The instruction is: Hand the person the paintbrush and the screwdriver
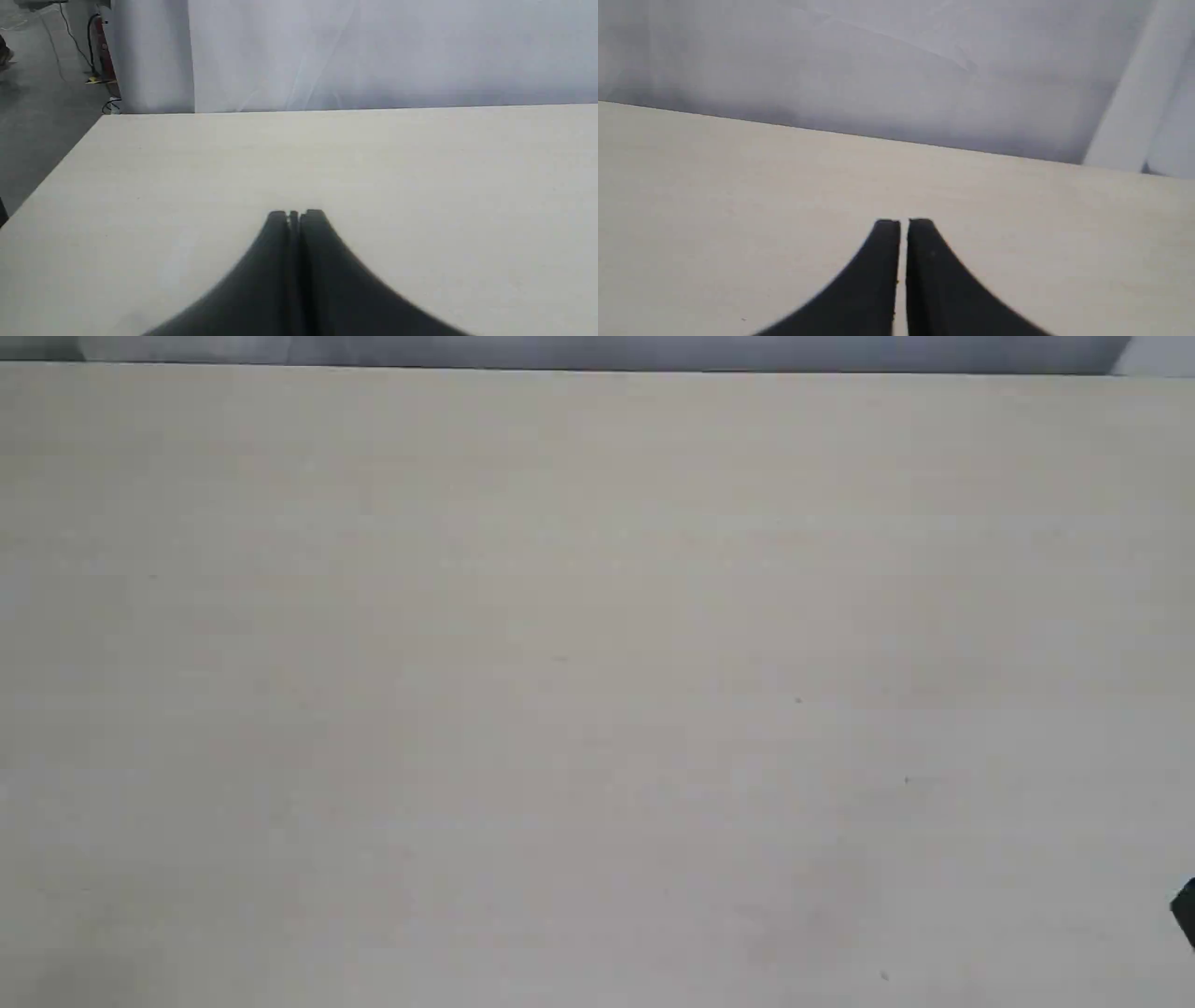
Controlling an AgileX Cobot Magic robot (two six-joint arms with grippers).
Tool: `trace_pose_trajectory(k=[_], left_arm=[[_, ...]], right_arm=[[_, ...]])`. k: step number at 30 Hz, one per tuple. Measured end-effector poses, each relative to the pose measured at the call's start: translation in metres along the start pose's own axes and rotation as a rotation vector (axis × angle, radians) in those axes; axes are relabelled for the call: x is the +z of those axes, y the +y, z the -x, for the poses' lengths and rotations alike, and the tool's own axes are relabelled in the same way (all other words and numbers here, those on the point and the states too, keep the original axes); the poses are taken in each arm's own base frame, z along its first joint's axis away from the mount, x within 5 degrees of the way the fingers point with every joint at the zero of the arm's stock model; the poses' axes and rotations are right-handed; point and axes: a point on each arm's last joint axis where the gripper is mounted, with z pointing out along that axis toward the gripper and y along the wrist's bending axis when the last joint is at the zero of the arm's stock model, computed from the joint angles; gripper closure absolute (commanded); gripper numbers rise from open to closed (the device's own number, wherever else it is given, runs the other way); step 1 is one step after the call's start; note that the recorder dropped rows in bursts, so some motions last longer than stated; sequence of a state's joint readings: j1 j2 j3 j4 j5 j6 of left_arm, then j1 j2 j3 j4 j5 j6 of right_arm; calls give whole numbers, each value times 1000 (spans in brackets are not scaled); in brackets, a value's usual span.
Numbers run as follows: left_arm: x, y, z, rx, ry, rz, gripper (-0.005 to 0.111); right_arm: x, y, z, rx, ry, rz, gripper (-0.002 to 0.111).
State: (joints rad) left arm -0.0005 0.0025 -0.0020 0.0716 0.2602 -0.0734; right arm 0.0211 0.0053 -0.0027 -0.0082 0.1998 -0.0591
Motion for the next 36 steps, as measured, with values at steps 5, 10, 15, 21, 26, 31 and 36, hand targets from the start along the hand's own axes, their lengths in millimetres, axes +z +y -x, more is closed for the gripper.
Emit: trace_pose_trajectory(k=[5,10,15,21,26,31,36], left_arm=[[0,0,0,0,0,0,107],[0,0,0,0,0,0,107],[0,0,0,0,0,0,107],[0,0,0,0,0,0,107],[0,0,0,0,0,0,107],[0,0,0,0,0,0,107],[0,0,0,0,0,0,107]], right_arm=[[0,-5,-4,13,48,-90,104],[-1,-8,-9,26,102,-154,104],[-1,-9,-10,28,115,-160,104],[-1,-9,-11,28,119,-159,104],[-1,-9,-11,28,119,-159,104],[-1,-9,-11,28,119,-159,104],[-1,-8,-11,45,119,-155,104]])
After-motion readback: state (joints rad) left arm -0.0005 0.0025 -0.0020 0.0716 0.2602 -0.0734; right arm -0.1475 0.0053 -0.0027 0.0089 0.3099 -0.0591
